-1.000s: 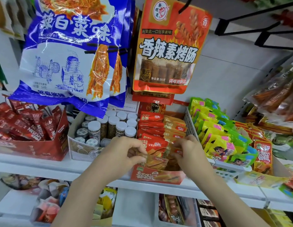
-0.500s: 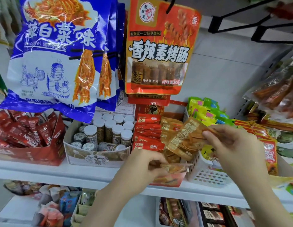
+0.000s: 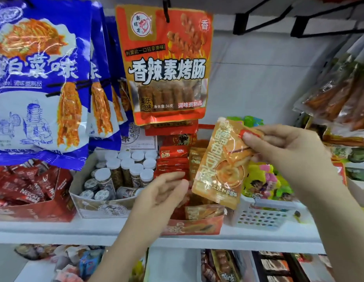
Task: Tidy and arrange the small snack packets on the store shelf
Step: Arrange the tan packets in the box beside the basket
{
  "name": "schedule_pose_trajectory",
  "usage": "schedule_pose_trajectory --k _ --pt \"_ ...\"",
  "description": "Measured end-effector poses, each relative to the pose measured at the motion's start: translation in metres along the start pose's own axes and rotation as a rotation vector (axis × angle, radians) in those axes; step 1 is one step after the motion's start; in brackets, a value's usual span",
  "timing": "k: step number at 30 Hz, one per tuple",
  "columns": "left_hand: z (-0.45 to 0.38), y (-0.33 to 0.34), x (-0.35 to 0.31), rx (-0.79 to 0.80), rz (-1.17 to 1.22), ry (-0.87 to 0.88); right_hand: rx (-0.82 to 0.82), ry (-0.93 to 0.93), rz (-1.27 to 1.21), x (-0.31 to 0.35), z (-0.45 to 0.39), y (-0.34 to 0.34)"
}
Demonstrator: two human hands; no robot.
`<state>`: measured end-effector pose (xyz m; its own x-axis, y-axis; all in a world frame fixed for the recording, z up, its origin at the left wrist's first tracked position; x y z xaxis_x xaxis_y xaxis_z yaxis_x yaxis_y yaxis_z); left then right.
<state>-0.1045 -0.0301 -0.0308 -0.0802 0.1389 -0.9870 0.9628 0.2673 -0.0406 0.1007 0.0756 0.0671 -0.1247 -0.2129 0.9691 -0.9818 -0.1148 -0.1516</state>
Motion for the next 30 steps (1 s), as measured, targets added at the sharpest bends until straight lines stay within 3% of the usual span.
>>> schedule_pose_trajectory --k 7,19,22,24,28,30 --pt "0.004 0.019 -0.022 0.06 0.303 -0.034 0.017 0.093 -0.09 -0.012 0.002 0.008" --pt "0.006 0.01 -0.029 0.029 0.293 0.01 0.032 0.203 -0.211 -0.013 0.004 0.011" --pt "0.007 0.011 -0.031 0.041 0.507 -0.1 0.112 0.192 -0.255 -0.011 0.006 0.013" --pt "0.008 0.016 -0.034 0.116 0.706 -0.221 0.225 0.179 -0.343 -0.009 0.008 0.019" --pt "0.016 0.033 -0.04 0.382 0.76 -0.316 0.405 0.159 -0.565 -0.007 0.015 0.036" --pt "0.017 0.035 -0.04 0.409 0.842 -0.308 0.443 0.155 -0.603 -0.006 0.017 0.04"
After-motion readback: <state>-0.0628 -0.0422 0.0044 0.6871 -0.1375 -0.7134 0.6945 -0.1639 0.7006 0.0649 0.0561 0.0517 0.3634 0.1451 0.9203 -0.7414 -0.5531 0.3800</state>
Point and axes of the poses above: each hand's wrist, its own z-axis away from the middle knuckle, its own y-axis out of the palm, x = y × z, the point moved 2 cm from there along -z, towards the middle knuckle, and after that the axes turned 6 degrees about y, right-handed, at the moved point
